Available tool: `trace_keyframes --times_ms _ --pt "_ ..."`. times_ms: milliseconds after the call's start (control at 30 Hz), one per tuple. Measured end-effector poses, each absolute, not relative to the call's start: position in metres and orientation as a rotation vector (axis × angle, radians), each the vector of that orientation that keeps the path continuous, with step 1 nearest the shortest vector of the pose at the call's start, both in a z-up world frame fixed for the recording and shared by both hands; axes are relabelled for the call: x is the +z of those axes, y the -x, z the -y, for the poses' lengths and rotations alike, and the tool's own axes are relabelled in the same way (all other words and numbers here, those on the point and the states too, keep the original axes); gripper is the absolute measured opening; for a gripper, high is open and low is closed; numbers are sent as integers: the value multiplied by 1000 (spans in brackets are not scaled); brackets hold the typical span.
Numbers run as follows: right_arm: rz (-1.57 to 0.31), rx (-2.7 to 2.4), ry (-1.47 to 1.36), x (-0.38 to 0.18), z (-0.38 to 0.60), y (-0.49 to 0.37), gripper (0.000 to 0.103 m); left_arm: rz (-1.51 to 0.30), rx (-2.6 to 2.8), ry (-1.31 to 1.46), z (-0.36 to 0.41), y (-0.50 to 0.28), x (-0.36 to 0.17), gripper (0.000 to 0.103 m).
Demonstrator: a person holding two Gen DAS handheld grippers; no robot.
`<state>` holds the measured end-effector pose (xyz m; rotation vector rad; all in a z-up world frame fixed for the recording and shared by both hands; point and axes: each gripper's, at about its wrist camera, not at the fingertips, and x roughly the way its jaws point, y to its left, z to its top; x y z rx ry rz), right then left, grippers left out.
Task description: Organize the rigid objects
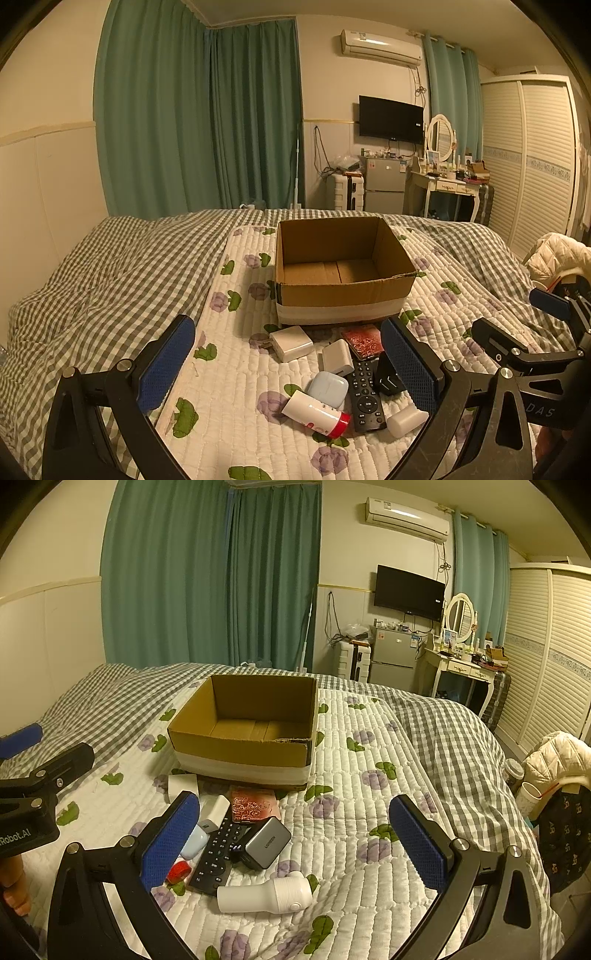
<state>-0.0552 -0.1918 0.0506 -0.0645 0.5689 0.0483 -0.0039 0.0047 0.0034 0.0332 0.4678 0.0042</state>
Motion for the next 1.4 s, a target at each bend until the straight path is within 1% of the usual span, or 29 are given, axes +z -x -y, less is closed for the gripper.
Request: trace_keyframes --times_ms 200,433,567,767,967,1000,1167,1200,1233,1333,1400 --pt "-571 47 69 52 194 59 103 -470 24 -56 0 8 2 103" --pt "-600 49 75 45 195 55 103 -533 61 -87 3 -2 -8 103" --pt "-647 52 80 29 196 47 103 -651 95 -108 4 -19 -34 103" --pt "-723 59 72 9 198 34 103 -875 100 -61 2 -47 -94 101" --pt "-769 72 68 -4 197 26 103 -999 123 3 7 -70 -132 99" --pt "-777 75 64 -6 197 24 103 -1019 125 4 8 -74 -137 97" --pt "-829 76 62 -15 196 14 103 -1077 71 79 12 -87 -150 76" --pt "-838 76 62 -18 195 12 103 -1078 46 91 13 -87 -150 64" --pt "-853 75 65 -20 194 9 103 -1079 36 90 14 -87 -149 60" --pt "-896 79 76 -25 190 1 103 -1067 9 90 13 -83 -143 51" --pt "-918 83 81 -28 187 -6 103 -1055 0 85 11 -80 -135 48"
